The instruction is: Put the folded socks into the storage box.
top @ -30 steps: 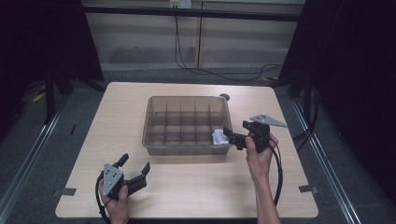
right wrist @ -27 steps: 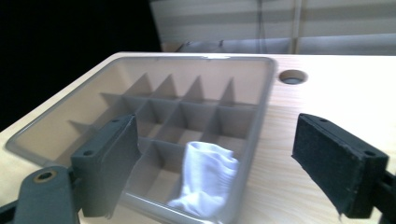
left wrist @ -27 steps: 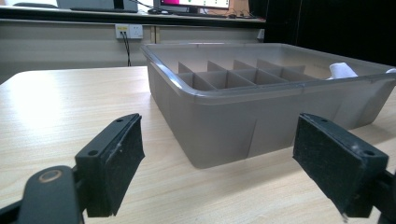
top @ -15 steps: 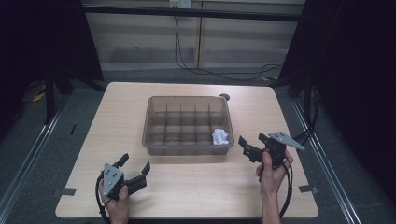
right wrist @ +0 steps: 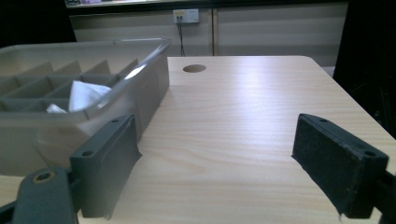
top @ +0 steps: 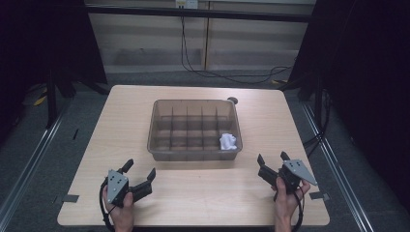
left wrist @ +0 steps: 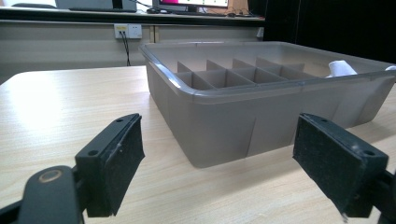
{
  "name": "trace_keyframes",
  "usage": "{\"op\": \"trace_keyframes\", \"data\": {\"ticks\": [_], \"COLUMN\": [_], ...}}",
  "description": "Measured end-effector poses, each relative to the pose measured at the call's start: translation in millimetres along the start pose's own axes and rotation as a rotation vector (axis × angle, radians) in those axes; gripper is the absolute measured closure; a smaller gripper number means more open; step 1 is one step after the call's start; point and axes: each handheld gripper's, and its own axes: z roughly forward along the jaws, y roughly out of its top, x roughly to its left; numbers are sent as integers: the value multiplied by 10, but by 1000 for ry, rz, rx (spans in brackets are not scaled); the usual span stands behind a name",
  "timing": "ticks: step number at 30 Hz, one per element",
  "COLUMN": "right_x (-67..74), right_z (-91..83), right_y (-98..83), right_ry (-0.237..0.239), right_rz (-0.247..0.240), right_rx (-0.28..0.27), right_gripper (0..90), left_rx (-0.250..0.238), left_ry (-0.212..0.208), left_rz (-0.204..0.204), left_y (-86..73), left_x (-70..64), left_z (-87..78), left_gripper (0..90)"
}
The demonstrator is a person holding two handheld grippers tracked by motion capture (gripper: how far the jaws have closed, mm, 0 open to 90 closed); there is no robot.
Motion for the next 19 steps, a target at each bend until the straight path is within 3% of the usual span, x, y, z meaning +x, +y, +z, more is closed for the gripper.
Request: {"op": "trace_keyframes", "data": {"ticks": [10, 16, 19], "right_x": [13, 43, 39], "right_z": [-77, -203, -217], "right_y": [-163, -241, -246], "right_ry": [-42, 9, 10], "right_rz": [-37, -91, -84], "right_rx": [-104, -245, -247], "right_gripper": [138, 141, 141], "left_rx": [-4, -8, -7], "left_ry": [1, -1, 2], "left_rz": [-1, -7, -3], "left_y": [-1, -3, -3], "left_x": [0, 3, 2], "left_z": [-1, -4, -5], "left_gripper": [160, 160, 160]}}
